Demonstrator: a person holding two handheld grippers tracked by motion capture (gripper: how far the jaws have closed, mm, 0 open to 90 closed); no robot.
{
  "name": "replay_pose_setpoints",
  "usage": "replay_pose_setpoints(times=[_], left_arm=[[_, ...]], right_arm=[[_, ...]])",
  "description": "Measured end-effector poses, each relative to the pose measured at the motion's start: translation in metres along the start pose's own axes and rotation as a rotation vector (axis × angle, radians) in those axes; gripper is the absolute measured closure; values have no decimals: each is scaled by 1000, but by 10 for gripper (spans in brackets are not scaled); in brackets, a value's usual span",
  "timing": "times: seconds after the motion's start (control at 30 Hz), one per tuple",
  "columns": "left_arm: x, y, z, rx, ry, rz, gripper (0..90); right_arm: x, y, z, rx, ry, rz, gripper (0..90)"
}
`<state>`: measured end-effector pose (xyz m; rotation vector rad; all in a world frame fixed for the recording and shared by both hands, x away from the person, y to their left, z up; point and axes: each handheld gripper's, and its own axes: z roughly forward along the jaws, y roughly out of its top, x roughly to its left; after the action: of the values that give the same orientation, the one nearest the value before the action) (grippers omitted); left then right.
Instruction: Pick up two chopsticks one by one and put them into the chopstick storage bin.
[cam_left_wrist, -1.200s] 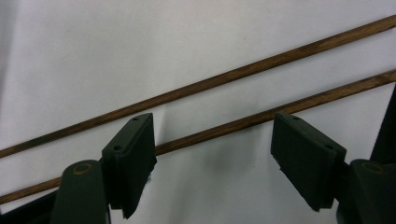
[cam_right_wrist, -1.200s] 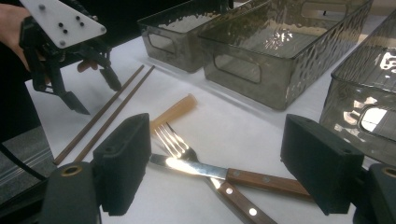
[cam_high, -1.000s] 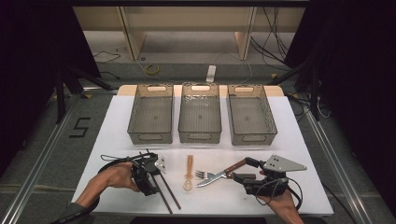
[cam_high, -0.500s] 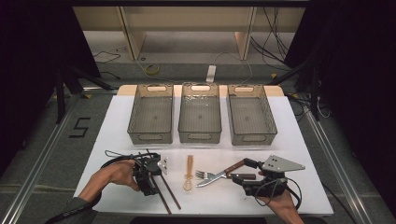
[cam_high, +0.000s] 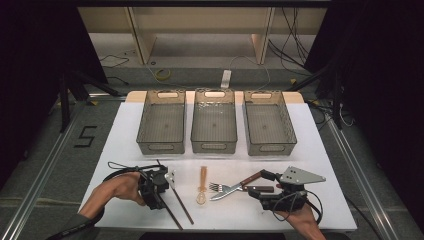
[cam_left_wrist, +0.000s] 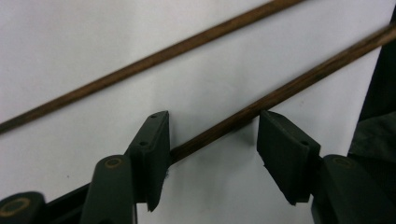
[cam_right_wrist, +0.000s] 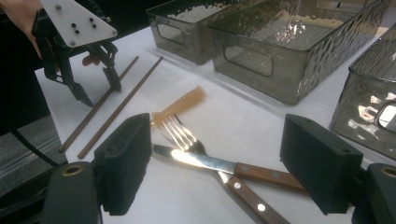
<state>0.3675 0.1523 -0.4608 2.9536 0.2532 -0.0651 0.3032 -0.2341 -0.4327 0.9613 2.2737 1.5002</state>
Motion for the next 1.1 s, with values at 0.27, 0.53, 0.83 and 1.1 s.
replay_pose_setpoints(times=[0.27, 0.53, 0.83, 1.1], left_arm=[[-7, -4, 0, 30, 20, 29, 490], [-11, -5, 0, 66, 43, 60, 554], [-13, -9, -1, 72, 43, 62, 633], [-15, -10, -2, 77, 38, 90, 708]], right_arm=[[0, 0, 1, 6, 1, -7, 259], [-1, 0, 1, 7, -1, -3, 260], [-1, 0, 1, 8, -1, 1, 261], [-2, -1, 2, 14, 1, 4, 261]])
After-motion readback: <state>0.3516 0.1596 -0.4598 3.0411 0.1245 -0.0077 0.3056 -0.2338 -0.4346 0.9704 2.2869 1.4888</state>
